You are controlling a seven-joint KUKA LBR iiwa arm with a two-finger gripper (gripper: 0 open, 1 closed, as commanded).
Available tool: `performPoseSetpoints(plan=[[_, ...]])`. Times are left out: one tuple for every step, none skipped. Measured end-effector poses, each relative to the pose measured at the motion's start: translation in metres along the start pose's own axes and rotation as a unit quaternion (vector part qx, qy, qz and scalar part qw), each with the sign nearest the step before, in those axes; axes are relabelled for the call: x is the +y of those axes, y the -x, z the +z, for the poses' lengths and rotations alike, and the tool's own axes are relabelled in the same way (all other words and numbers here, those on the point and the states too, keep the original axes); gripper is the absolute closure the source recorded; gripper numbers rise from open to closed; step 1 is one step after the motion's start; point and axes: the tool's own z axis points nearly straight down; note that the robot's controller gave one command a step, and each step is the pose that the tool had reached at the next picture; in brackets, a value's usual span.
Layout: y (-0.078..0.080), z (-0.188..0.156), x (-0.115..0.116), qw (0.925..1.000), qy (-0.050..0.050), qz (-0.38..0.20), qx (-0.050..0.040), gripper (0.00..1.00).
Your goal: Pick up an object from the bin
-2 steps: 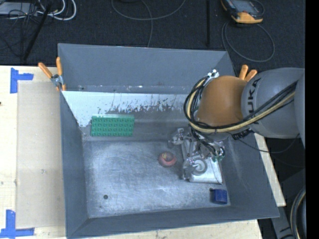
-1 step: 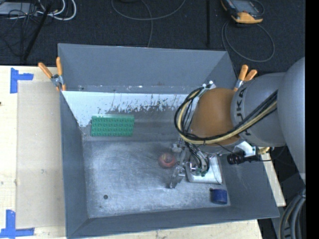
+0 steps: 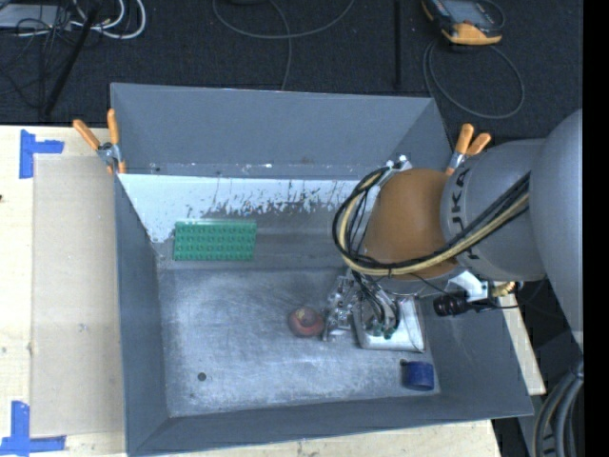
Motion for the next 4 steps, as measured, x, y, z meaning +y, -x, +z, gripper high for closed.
performPoseSetpoints(plan=[[0.000,-0.114,-0.014,0.9473,-0.001,0.320,-0.0015,1.00],[-0.001,-0.112,-0.014,0.9479,-0.002,0.319,0.0001,0.00],[0.011,0.003,0.009,0.9642,-0.001,0.265,0.0007,0.00],[0.009,0.000,0.043,0.9711,-0.002,0.239,-0.0038,0.00]])
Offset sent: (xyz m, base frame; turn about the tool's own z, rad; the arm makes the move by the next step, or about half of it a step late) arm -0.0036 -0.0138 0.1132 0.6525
